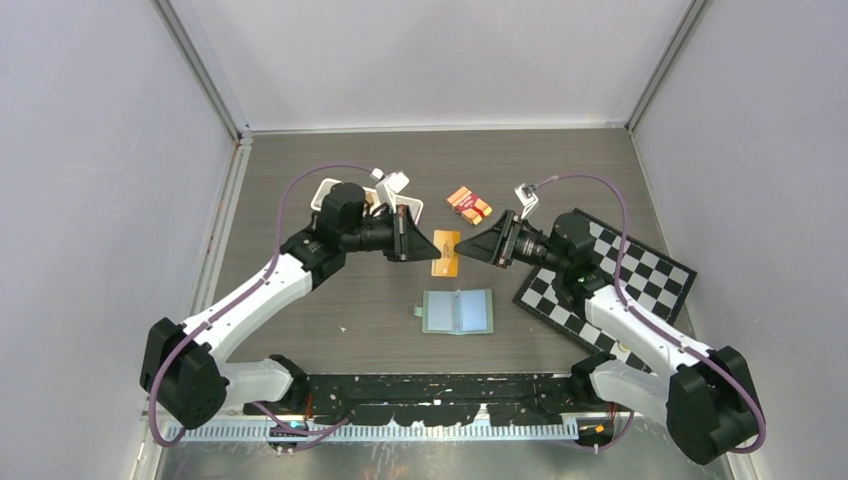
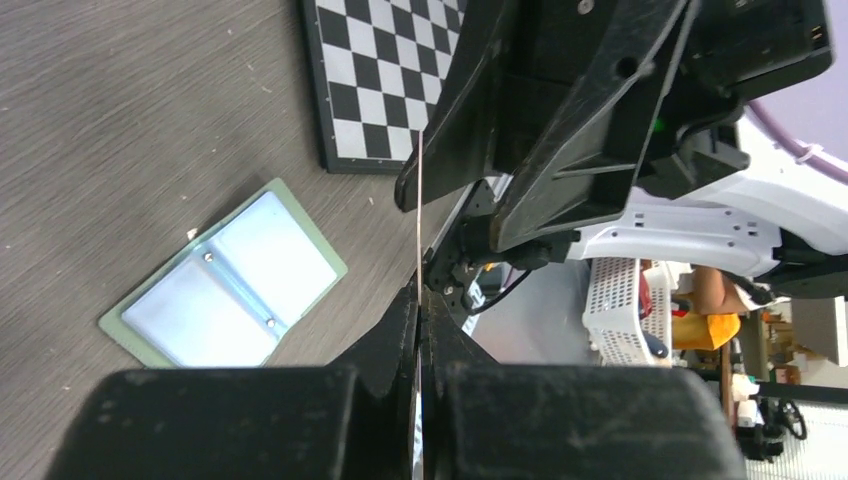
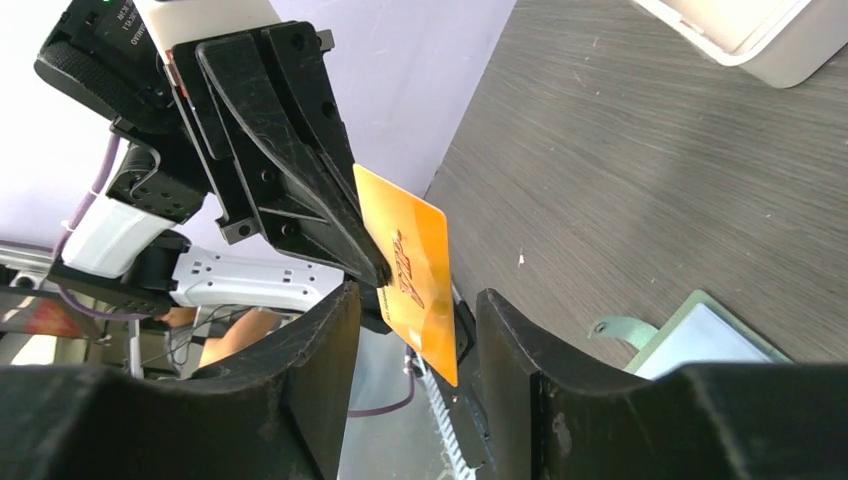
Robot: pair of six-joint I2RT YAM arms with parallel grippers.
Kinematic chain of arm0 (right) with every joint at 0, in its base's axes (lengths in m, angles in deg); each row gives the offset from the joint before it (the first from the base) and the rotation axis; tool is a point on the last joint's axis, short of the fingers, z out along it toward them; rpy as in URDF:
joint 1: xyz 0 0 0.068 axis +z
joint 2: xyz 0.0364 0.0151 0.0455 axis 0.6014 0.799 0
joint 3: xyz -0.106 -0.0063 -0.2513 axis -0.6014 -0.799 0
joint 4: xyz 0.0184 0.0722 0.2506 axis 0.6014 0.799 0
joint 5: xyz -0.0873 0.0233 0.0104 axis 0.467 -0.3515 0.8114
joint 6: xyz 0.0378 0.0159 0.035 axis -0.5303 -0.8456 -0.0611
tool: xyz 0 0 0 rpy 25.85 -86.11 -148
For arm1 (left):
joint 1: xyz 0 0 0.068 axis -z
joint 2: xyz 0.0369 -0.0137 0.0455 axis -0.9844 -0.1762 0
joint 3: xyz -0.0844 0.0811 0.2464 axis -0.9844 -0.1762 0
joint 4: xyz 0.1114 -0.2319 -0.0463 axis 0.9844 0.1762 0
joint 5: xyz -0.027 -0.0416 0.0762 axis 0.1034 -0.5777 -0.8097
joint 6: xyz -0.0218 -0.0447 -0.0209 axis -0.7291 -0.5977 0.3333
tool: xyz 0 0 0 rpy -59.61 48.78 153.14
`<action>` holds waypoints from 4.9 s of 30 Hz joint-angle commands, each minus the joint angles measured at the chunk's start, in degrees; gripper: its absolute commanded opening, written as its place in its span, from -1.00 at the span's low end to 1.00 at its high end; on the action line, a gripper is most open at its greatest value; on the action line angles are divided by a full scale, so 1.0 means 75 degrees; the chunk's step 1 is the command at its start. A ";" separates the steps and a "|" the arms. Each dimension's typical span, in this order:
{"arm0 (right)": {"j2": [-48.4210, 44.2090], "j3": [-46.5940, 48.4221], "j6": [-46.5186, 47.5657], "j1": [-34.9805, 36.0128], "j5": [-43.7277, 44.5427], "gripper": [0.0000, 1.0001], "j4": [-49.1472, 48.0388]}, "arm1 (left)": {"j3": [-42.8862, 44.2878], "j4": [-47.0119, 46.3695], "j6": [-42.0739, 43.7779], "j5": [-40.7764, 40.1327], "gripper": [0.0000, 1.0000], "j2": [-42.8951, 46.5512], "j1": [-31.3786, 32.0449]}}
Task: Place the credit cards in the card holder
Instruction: Insert the credit card into the card holder.
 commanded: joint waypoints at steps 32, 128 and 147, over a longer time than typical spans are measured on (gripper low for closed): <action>0.1014 -0.0644 0.2010 0.0111 0.0821 -0.99 0.3624 | -0.0563 0.1233 0.0609 -0.2184 0.20 -0.1820 0.0820; 0.3638 -0.0906 0.1800 0.0401 0.0734 -0.90 0.1594 | 0.0054 0.2083 0.1266 -0.3590 -0.85 -0.3632 0.1420; 0.2461 0.0099 0.2446 0.0952 0.2262 -0.26 0.4508 | 0.0021 0.2096 0.1216 -0.3681 -1.00 -0.3678 0.1420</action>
